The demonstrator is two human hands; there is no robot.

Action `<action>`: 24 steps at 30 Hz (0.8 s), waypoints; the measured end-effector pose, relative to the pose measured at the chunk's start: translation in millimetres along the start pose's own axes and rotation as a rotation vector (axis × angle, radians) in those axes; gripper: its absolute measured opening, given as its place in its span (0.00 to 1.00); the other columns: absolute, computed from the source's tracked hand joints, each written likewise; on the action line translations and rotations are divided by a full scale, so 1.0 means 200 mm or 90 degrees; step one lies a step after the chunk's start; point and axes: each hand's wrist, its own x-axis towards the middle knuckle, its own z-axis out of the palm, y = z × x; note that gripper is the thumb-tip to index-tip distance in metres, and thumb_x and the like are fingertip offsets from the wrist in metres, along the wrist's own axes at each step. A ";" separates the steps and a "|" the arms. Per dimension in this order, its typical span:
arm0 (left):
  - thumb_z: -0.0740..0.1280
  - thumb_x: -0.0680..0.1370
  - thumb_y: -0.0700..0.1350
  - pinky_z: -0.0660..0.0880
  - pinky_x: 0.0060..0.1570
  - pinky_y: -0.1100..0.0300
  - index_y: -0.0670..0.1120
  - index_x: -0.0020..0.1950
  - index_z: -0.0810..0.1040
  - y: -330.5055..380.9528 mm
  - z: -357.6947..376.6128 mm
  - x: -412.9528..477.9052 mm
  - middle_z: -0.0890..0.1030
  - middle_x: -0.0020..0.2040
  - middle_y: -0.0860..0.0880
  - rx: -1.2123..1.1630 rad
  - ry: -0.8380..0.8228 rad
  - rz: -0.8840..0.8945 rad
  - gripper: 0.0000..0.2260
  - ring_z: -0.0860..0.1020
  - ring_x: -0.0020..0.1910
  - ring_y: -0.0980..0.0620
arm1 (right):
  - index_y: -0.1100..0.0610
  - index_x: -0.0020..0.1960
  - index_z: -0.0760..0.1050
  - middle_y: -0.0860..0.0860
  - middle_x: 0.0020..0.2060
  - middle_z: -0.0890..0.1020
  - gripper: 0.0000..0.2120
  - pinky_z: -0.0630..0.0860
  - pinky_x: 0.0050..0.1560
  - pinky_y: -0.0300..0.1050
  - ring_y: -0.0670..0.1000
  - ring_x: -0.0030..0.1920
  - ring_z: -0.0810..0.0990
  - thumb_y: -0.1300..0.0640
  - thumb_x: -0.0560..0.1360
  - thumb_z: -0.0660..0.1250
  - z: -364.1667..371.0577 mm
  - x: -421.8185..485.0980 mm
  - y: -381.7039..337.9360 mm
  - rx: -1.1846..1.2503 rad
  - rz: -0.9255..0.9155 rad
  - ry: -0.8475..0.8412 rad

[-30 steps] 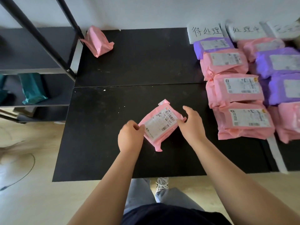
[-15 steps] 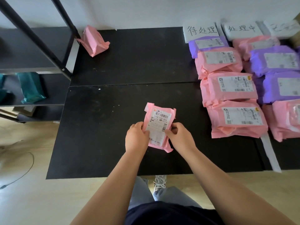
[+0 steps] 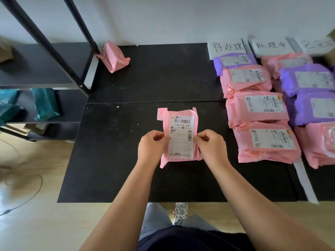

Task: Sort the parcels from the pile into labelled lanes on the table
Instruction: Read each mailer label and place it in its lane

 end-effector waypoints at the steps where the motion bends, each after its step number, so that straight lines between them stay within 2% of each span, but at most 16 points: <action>1: 0.69 0.77 0.44 0.81 0.49 0.53 0.48 0.49 0.82 0.02 -0.02 0.00 0.83 0.46 0.53 -0.021 0.004 0.003 0.03 0.82 0.46 0.52 | 0.53 0.46 0.78 0.44 0.42 0.81 0.03 0.74 0.38 0.35 0.43 0.44 0.81 0.55 0.79 0.68 -0.01 -0.01 -0.02 0.009 -0.013 0.008; 4: 0.70 0.78 0.44 0.81 0.52 0.51 0.47 0.52 0.82 0.10 -0.10 0.00 0.84 0.47 0.52 -0.066 0.016 0.030 0.05 0.83 0.48 0.52 | 0.53 0.45 0.77 0.44 0.42 0.81 0.04 0.72 0.38 0.33 0.43 0.43 0.81 0.56 0.79 0.68 -0.04 -0.03 -0.12 0.033 -0.047 0.027; 6: 0.70 0.78 0.46 0.81 0.51 0.54 0.49 0.52 0.82 0.15 -0.15 0.00 0.84 0.47 0.54 -0.095 0.028 0.055 0.04 0.83 0.48 0.53 | 0.52 0.45 0.77 0.44 0.41 0.81 0.04 0.72 0.38 0.33 0.42 0.42 0.81 0.56 0.78 0.69 -0.06 -0.05 -0.18 0.053 -0.072 0.034; 9: 0.70 0.78 0.50 0.80 0.42 0.64 0.53 0.48 0.82 0.24 -0.23 -0.02 0.84 0.44 0.56 -0.145 0.036 0.077 0.03 0.83 0.44 0.58 | 0.52 0.43 0.76 0.45 0.41 0.81 0.05 0.72 0.38 0.33 0.42 0.41 0.81 0.57 0.77 0.69 -0.09 -0.09 -0.27 0.065 -0.106 0.051; 12: 0.70 0.78 0.51 0.76 0.34 0.70 0.51 0.48 0.83 0.30 -0.30 -0.02 0.85 0.42 0.56 -0.191 0.036 0.080 0.05 0.83 0.38 0.61 | 0.52 0.43 0.76 0.45 0.41 0.81 0.05 0.74 0.39 0.33 0.43 0.42 0.81 0.58 0.77 0.69 -0.08 -0.11 -0.34 0.071 -0.121 0.060; 14: 0.70 0.78 0.50 0.76 0.34 0.69 0.51 0.47 0.83 0.32 -0.34 -0.01 0.85 0.41 0.56 -0.186 0.036 0.080 0.05 0.83 0.38 0.60 | 0.54 0.44 0.76 0.46 0.41 0.81 0.04 0.71 0.38 0.32 0.43 0.42 0.81 0.58 0.77 0.69 -0.06 -0.12 -0.38 0.082 -0.119 0.074; 17: 0.71 0.78 0.48 0.80 0.42 0.62 0.49 0.48 0.84 0.34 -0.39 0.01 0.85 0.43 0.54 -0.195 0.018 0.057 0.04 0.84 0.42 0.56 | 0.54 0.46 0.76 0.46 0.43 0.81 0.03 0.71 0.39 0.33 0.44 0.43 0.81 0.57 0.77 0.70 -0.04 -0.13 -0.42 0.107 -0.110 0.083; 20: 0.72 0.77 0.46 0.82 0.47 0.57 0.47 0.49 0.84 0.35 -0.44 0.03 0.86 0.44 0.51 -0.222 -0.021 0.034 0.05 0.85 0.43 0.53 | 0.52 0.53 0.77 0.45 0.47 0.82 0.06 0.77 0.48 0.39 0.43 0.47 0.81 0.53 0.77 0.70 -0.04 -0.14 -0.45 0.160 -0.090 0.094; 24: 0.72 0.77 0.46 0.81 0.44 0.59 0.46 0.48 0.84 0.37 -0.48 0.03 0.86 0.42 0.52 -0.215 -0.064 0.032 0.04 0.85 0.42 0.53 | 0.51 0.59 0.78 0.44 0.50 0.81 0.11 0.76 0.50 0.39 0.42 0.49 0.80 0.49 0.79 0.67 -0.07 -0.12 -0.53 0.175 -0.079 0.113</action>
